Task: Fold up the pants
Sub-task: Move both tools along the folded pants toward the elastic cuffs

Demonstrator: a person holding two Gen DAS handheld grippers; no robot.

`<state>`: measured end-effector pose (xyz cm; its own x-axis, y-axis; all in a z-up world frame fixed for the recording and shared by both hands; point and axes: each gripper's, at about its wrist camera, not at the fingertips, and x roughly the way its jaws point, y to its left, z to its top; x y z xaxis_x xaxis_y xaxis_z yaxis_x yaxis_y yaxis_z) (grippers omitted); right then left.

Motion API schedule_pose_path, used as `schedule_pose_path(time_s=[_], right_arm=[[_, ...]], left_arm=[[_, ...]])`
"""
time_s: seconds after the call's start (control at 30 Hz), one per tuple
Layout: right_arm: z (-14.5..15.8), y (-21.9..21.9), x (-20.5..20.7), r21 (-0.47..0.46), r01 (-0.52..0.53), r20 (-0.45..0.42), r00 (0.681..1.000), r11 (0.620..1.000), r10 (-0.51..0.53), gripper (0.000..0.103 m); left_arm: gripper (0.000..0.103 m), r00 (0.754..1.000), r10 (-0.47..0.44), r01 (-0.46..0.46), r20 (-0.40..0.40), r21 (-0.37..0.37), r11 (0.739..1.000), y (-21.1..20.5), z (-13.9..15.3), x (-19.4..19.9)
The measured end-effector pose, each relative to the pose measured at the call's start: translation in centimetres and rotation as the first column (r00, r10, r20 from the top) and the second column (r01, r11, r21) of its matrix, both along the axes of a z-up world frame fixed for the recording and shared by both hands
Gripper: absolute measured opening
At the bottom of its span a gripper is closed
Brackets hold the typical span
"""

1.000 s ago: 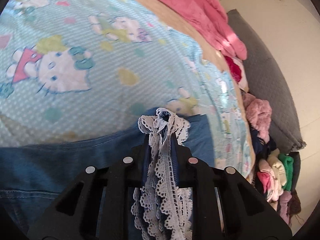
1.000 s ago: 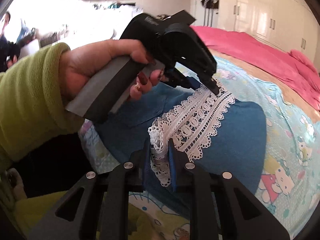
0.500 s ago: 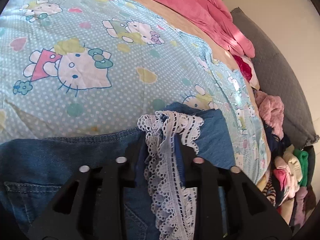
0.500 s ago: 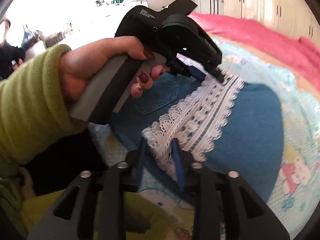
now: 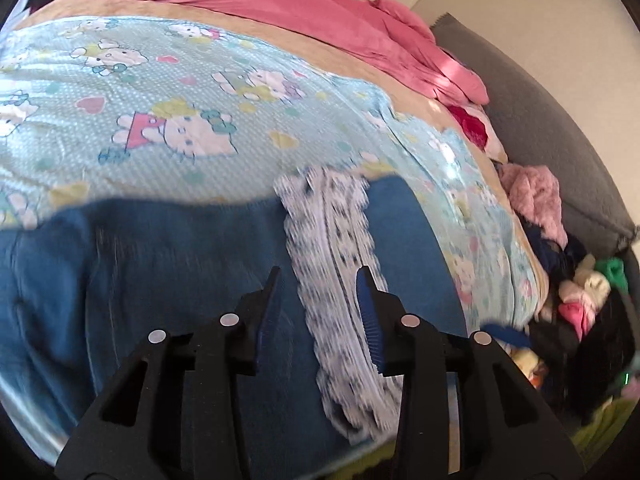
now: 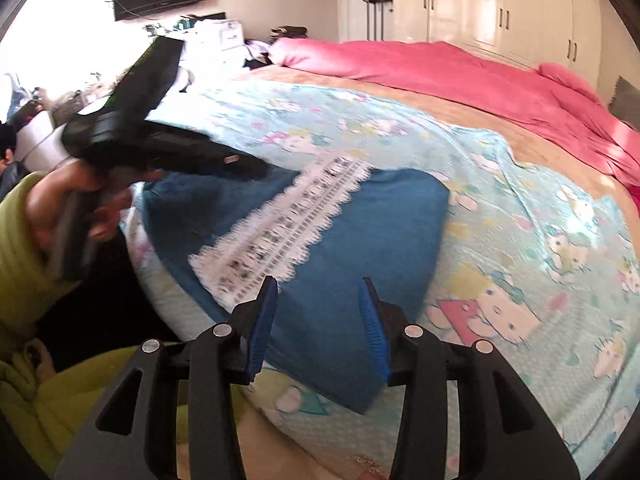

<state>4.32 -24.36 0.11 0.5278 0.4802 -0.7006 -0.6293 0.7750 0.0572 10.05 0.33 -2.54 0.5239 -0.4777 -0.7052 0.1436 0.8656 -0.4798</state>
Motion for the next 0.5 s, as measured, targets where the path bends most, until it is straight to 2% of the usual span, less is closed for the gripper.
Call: schedule_pose_path(time_s=[0.07,0.17,0.27,0.3,0.4,0.5], right_arm=[[-0.6,0.0,0.2,-0.008,0.007,-0.020,1.000,1.000,-0.007,0.040],[-2.1,1.1,-0.2,-0.055,0.016,-0.071,0.997,0.998,-0.020,0.040],[-4.5,1.3,0.6,-0.139,0.053,-0.159,0.984,0.989,-0.075,0.033],[-5.1,0.8,0.7,-0.131,0.066,-0.178,0.980,0.989,-0.089,0.033],[-5.5,0.0,0.3,-0.101,0.074,-0.185,0.979,0.992,-0.092,0.032],[-5.1,0.0,0.5,-0.103,0.056,-0.193,0.978,0.993,-0.076,0.034]], left_arm=[[0.029,1.000,-0.031,0.031,0.006,-0.005,1.000,-0.9,0.1,-1.0],[0.029,0.995,-0.095,0.094,0.020,0.039,0.995,-3.2,0.1,-2.3],[0.029,0.987,-0.163,0.161,0.004,0.137,0.977,-5.4,-1.1,-2.9],[0.029,0.986,-0.168,0.167,-0.011,0.157,0.973,-5.7,-1.8,-3.0],[0.029,0.988,-0.150,0.153,-0.030,0.147,0.977,-5.3,-3.2,-3.0],[0.029,0.990,-0.141,0.143,-0.021,0.138,0.980,-4.8,-2.7,-3.0]])
